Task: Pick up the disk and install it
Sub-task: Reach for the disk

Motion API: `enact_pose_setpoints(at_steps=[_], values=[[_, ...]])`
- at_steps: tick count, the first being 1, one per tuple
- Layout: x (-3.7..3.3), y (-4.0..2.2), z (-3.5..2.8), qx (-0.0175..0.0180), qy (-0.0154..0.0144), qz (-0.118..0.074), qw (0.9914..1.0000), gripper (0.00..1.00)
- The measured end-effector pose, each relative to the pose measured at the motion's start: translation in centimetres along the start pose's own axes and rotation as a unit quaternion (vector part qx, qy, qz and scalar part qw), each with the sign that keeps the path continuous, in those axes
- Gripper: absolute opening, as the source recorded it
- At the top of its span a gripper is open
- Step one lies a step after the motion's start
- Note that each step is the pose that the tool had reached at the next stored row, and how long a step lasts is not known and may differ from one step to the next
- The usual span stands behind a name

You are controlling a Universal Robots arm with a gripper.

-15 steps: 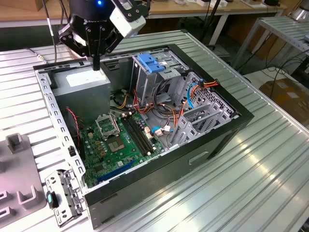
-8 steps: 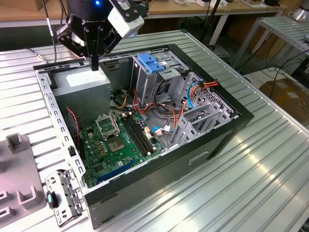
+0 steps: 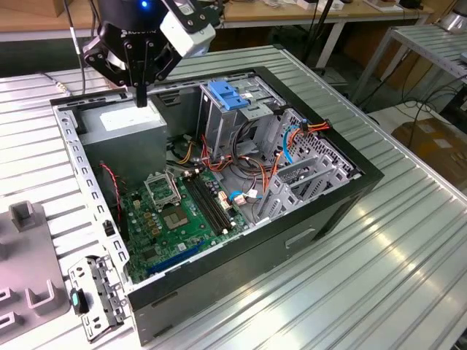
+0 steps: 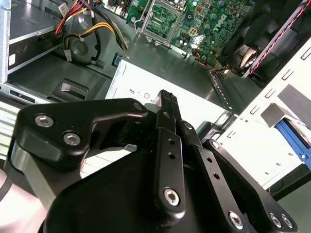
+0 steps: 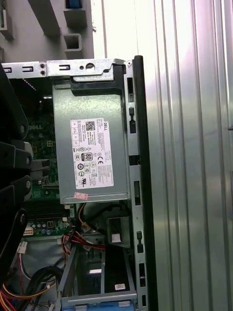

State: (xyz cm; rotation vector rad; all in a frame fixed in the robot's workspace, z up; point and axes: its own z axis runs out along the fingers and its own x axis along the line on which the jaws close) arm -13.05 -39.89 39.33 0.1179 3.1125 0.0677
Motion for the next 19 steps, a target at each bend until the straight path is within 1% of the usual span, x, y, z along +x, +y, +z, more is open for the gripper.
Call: enact_pose_setpoints(at_steps=[19], values=[[0.67, -0.05, -0.02, 0.0, 0.0, 0.0, 1.0, 0.11]])
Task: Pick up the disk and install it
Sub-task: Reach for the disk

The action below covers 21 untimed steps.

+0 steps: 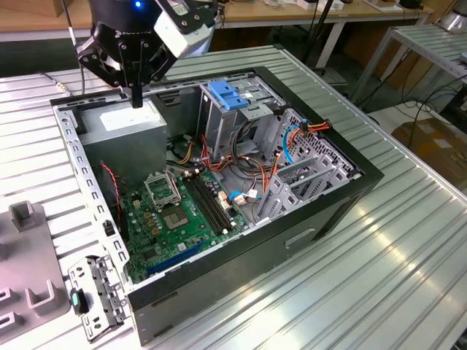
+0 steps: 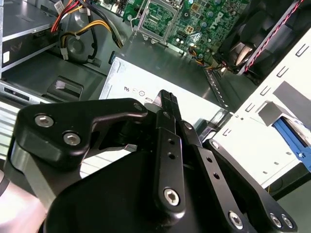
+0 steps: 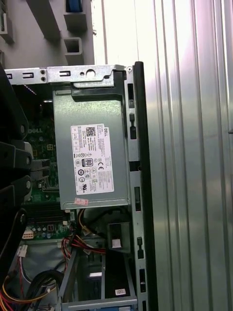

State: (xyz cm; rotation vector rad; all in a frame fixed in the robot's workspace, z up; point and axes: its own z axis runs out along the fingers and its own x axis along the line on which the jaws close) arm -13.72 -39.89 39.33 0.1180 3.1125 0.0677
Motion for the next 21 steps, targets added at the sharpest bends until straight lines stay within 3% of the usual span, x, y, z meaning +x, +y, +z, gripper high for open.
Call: enact_pose_setpoints(at_steps=[10, 21], values=[[0.38, -0.03, -0.01, 0.0, 0.0, 0.0, 1.0, 0.11], [1.54, -0.12, -0.04, 0.0, 0.0, 0.0, 1.0, 0.11]])
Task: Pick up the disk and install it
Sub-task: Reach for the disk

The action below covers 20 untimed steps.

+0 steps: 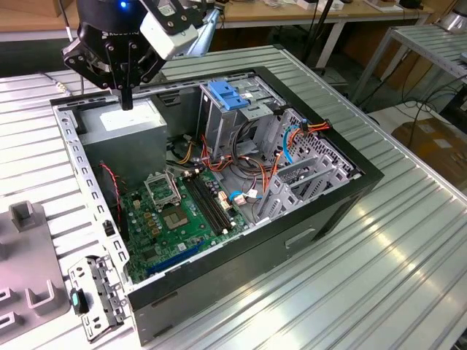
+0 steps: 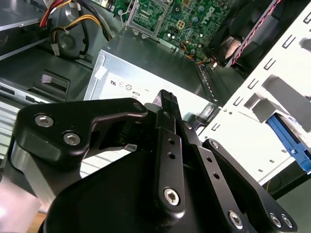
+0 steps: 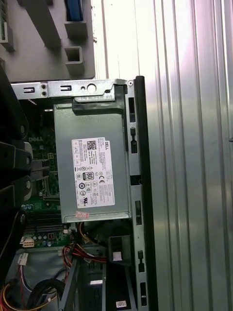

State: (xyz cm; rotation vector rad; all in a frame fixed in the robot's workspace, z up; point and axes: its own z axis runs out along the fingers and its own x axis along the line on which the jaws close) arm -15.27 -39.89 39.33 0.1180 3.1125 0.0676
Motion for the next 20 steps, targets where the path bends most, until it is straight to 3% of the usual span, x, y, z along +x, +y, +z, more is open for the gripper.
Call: enact_pose_setpoints(at_steps=[20], values=[[1.35, -0.1, -0.02, 0.0, 0.0, 0.0, 1.0, 0.11]])
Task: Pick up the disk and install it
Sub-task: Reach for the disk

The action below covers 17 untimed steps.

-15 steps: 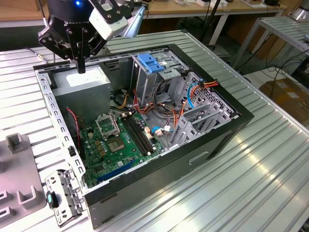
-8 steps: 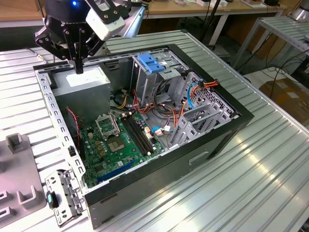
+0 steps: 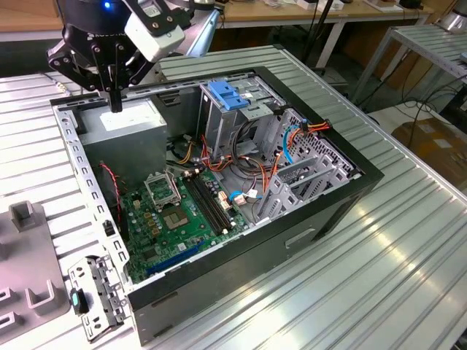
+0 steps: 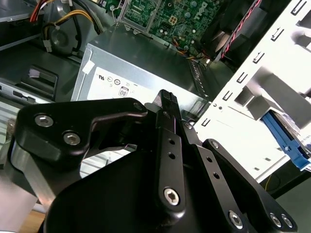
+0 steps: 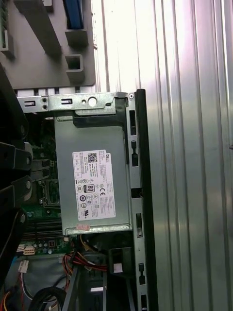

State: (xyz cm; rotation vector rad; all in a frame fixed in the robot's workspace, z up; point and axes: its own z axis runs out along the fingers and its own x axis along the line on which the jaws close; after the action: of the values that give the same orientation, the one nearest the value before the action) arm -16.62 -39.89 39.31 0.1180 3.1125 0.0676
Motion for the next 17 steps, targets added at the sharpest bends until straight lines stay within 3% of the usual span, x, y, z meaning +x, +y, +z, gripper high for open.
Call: enact_pose_setpoints(at_steps=[17], values=[[1.12, -0.09, 0.03, 0.0, 0.0, 0.0, 1.0, 0.11]])
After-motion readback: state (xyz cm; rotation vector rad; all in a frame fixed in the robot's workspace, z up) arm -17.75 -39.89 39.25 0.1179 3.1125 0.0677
